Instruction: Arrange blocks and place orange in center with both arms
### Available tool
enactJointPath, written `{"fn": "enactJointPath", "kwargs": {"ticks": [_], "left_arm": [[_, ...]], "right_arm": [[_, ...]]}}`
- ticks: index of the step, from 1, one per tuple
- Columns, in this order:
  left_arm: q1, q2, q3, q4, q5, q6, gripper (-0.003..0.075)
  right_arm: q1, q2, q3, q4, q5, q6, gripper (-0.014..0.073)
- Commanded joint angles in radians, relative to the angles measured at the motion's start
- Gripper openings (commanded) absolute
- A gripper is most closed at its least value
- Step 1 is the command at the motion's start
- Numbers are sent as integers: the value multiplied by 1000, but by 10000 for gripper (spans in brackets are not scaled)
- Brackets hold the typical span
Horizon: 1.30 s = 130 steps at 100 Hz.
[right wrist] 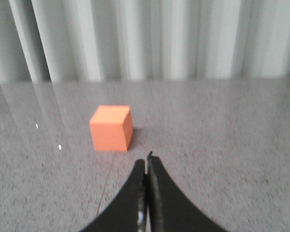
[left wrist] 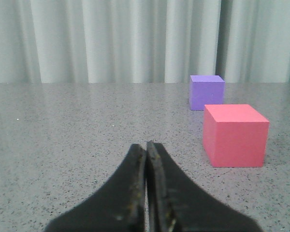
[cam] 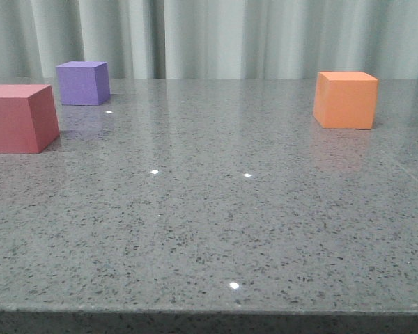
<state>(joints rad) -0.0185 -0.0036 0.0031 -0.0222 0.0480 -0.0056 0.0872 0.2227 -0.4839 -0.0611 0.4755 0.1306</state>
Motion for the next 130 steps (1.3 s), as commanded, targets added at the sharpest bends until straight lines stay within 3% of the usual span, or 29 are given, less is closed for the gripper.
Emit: {"fn": "enactJointPath", "kwargs": {"ticks": [1,21,52,64,76,86,130], "left_arm": [[0,-36,42,-1,-78,-3,-20],[0,-36,42,-1,-78,-3,-20],[0,-36,42,-1,-78,-3,-20],[0,-36,42,-1,-78,-3,-20],[0,-36,42,-1,-78,-3,-20],[0,-36,42,-1,-78,-3,-20],[0,-36,42,-1,-78,-3,-20]], "right_arm": [[-5,129,-154,-3,82,-8,-69],[-5,369,-368,38,241,-8,-69],[-5,521,-398,61,273,-8,-46],[-5,546,-398,61,309,-8,125],[-5,551,-398,61,339,-8,456],[-5,551,-398,61,339,-8,666],[0,663,-471,159,303,-8,633]]}}
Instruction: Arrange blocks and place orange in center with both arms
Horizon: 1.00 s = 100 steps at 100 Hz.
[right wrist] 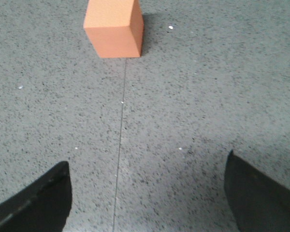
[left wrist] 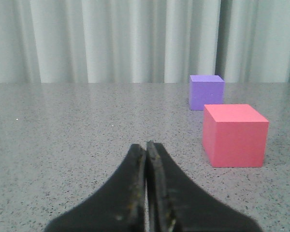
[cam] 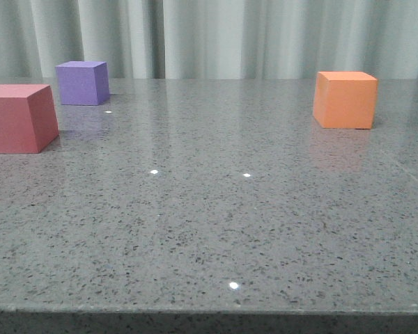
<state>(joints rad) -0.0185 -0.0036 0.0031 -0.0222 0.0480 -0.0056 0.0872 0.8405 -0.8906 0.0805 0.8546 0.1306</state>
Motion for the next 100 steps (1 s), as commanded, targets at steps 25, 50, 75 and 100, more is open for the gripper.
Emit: {"fn": "enactJointPath", "kwargs": {"ticks": [25,50,75,100], "left_arm": [[0,-36,42,-1,-78,-3,-20],[0,-36,42,-1,-78,-3,-20],[0,-36,42,-1,-78,-3,-20],[0,-36,42,-1,-78,-3,-20]], "right_arm": [[22,277,-224,17,-86,-8,633],[103,503,-427,-28,-126,-8,633],[118,700,-608,-39,-105,-8,633],[118,794,-647,-94,-108,-7,633]]}}
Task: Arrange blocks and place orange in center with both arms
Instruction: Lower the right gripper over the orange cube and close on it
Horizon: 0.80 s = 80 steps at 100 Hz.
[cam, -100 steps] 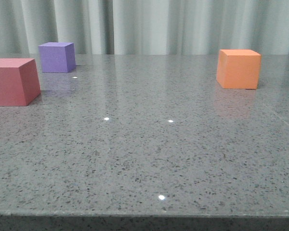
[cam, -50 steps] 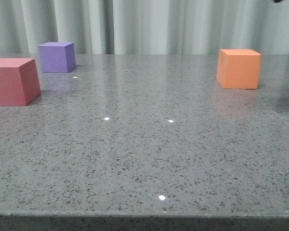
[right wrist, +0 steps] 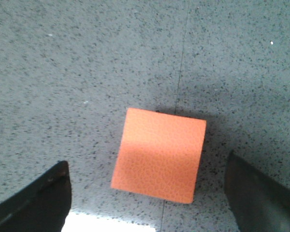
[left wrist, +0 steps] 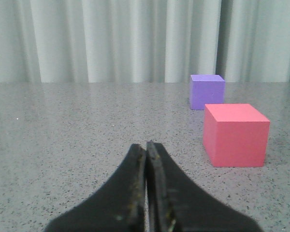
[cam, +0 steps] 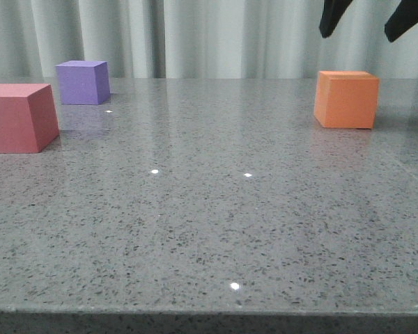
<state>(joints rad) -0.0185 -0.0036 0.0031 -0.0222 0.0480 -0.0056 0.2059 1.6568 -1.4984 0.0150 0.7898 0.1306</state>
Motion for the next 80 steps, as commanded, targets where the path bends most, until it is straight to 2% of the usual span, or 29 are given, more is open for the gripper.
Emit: {"fn": "enactJointPath", "kwargs": {"ticks": [1,70,80], "left_arm": [[0,-36,42,-1,-78,-3,-20],[0,-36,42,-1,-78,-3,-20],[0,-36,42,-1,-78,-3,-20]], "right_arm": [[-1,-18,-39,-31,-43,-7,633],[-3,122,-39,-34,-117,-7,631],[-3,122,-39,-34,-117,-7,563]]}}
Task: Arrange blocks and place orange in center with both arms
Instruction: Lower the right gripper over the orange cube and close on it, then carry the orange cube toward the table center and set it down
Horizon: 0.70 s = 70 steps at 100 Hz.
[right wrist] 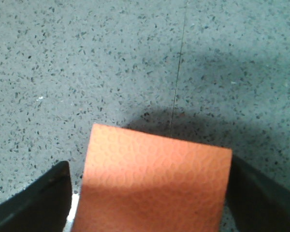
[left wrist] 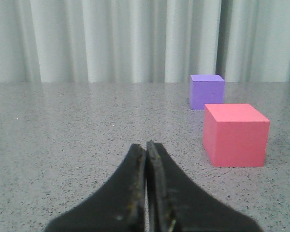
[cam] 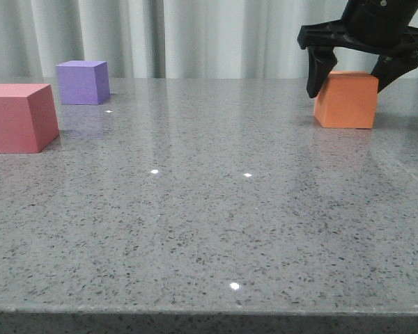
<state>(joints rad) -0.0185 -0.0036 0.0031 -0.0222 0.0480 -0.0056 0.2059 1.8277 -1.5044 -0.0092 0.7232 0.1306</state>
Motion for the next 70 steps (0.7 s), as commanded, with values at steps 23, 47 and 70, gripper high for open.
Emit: {"fn": "enactJointPath", "kwargs": {"ticks": [23,47,70], "left_arm": [[0,-36,42,-1,-78,-3,-20],[0,-36,42,-1,-78,-3,-20],[0,-36,42,-1,-78,-3,-20]], "right_arm": [[2,-50,-45,3,-21,-7,356],[95,-46,-158,36,18,29,356],[256,67,-355,9,42,124,356]]}}
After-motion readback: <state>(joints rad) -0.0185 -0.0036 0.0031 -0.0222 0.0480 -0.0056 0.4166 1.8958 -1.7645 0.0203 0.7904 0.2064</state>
